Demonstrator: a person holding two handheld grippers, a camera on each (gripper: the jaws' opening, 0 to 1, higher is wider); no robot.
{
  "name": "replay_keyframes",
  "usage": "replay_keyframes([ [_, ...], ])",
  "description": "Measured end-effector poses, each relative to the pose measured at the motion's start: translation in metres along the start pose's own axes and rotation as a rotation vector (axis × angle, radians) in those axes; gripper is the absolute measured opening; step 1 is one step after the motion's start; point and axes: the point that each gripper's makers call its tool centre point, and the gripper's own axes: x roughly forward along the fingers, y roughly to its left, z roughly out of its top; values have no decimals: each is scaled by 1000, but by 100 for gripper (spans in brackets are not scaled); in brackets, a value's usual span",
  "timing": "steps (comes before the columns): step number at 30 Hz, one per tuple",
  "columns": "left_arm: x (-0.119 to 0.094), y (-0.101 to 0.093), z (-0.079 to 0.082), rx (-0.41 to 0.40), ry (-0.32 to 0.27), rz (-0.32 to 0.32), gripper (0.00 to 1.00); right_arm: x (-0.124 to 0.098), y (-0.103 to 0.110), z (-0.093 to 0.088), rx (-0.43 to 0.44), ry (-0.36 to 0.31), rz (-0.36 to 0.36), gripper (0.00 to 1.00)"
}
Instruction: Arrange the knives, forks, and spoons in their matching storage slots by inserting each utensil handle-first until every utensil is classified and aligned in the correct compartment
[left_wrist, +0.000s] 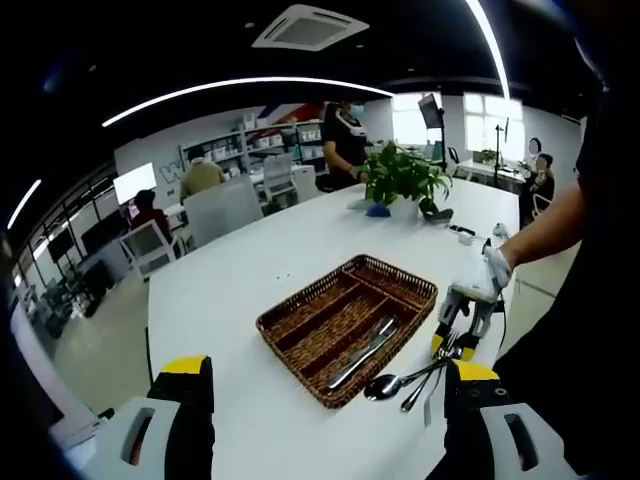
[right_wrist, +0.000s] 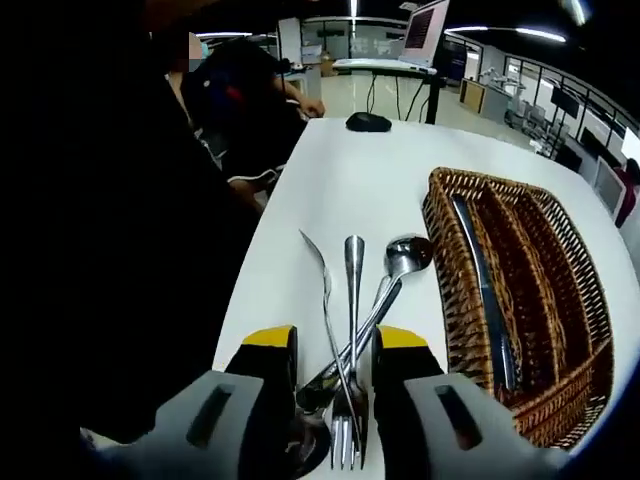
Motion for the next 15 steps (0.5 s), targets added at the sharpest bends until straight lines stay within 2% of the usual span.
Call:
replay_keyframes([
  [10, -6, 9, -10, -17, 0, 16, 100, 22, 2, 1, -29, 4, 70, 9],
  [15, -8, 13, -14, -22, 2, 23, 100, 29, 3, -7, -43, 16, 87, 5],
])
